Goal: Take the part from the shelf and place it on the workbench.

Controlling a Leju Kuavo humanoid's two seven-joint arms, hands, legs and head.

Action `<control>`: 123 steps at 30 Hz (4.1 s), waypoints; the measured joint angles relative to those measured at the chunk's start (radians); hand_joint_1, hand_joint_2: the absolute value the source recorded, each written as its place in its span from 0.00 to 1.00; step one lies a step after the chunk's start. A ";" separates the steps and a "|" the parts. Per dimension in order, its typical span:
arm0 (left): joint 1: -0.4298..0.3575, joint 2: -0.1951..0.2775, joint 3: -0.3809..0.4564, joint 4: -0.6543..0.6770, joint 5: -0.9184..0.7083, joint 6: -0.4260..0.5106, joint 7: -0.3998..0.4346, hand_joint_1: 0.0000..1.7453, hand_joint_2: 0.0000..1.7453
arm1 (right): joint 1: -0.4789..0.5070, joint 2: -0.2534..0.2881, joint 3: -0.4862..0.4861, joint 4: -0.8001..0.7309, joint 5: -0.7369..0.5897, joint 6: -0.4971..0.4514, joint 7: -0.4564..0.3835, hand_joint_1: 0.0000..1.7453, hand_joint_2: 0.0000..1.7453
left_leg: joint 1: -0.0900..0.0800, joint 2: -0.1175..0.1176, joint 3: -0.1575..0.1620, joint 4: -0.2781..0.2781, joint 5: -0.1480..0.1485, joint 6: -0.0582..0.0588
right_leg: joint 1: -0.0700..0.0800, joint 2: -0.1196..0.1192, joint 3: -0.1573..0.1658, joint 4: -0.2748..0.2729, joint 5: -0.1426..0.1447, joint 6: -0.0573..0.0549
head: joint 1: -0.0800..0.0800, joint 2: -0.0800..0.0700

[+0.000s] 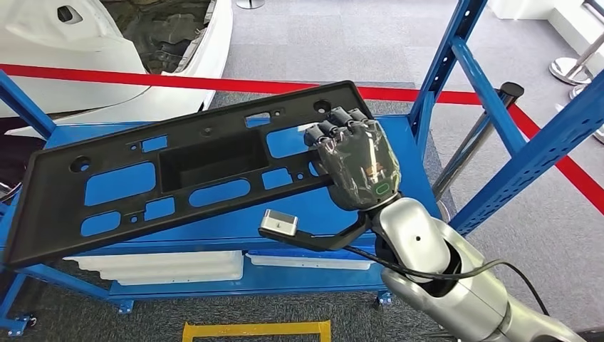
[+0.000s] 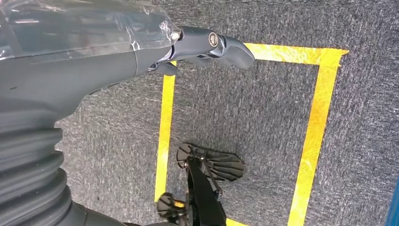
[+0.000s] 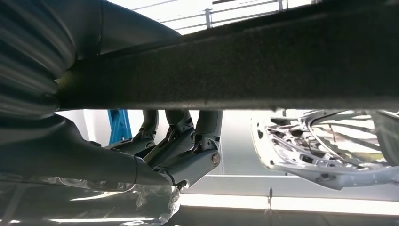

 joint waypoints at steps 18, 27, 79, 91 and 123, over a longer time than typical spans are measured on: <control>0.000 0.005 0.001 0.000 -0.006 0.004 0.003 0.00 1.00 | 0.006 -0.003 0.000 -0.009 -0.002 -0.009 0.007 1.00 1.00 | 0.002 -0.005 -0.017 0.075 -0.027 -0.043 | 0.009 0.000 0.062 -0.202 0.104 -0.042 | -0.054 0.000; -0.002 0.006 0.001 0.000 -0.008 0.004 0.004 0.00 1.00 | 0.006 -0.004 0.000 -0.009 -0.002 -0.009 0.008 1.00 1.00 | 0.000 0.001 -0.011 0.010 -0.002 -0.007 | 0.009 0.000 -0.028 0.005 -0.018 -0.005 | -0.023 0.000; 0.017 0.005 0.001 0.000 -0.044 0.006 0.003 0.00 1.00 | 0.054 -0.021 -0.072 -0.036 -0.060 -0.069 0.013 1.00 1.00 | 0.006 -0.001 0.021 0.069 -0.064 -0.059 | 0.011 -0.013 0.042 -0.205 0.128 -0.048 | -0.038 0.000; 0.018 0.005 0.001 0.000 -0.044 0.007 0.003 0.00 1.00 | 0.053 -0.021 -0.072 -0.036 -0.067 -0.065 0.012 1.00 1.00 | 0.000 0.005 -0.020 0.017 -0.003 -0.003 | 0.008 -0.009 -0.040 0.057 -0.022 -0.005 | 0.004 0.000; 0.017 0.006 0.000 0.000 -0.045 0.012 0.006 0.00 1.00 | 0.054 -0.020 -0.072 -0.037 -0.086 -0.060 0.016 1.00 1.00 | -0.003 0.007 -0.026 0.014 0.005 -0.006 | 0.010 -0.009 0.026 -0.035 0.012 -0.008 | -0.001 0.000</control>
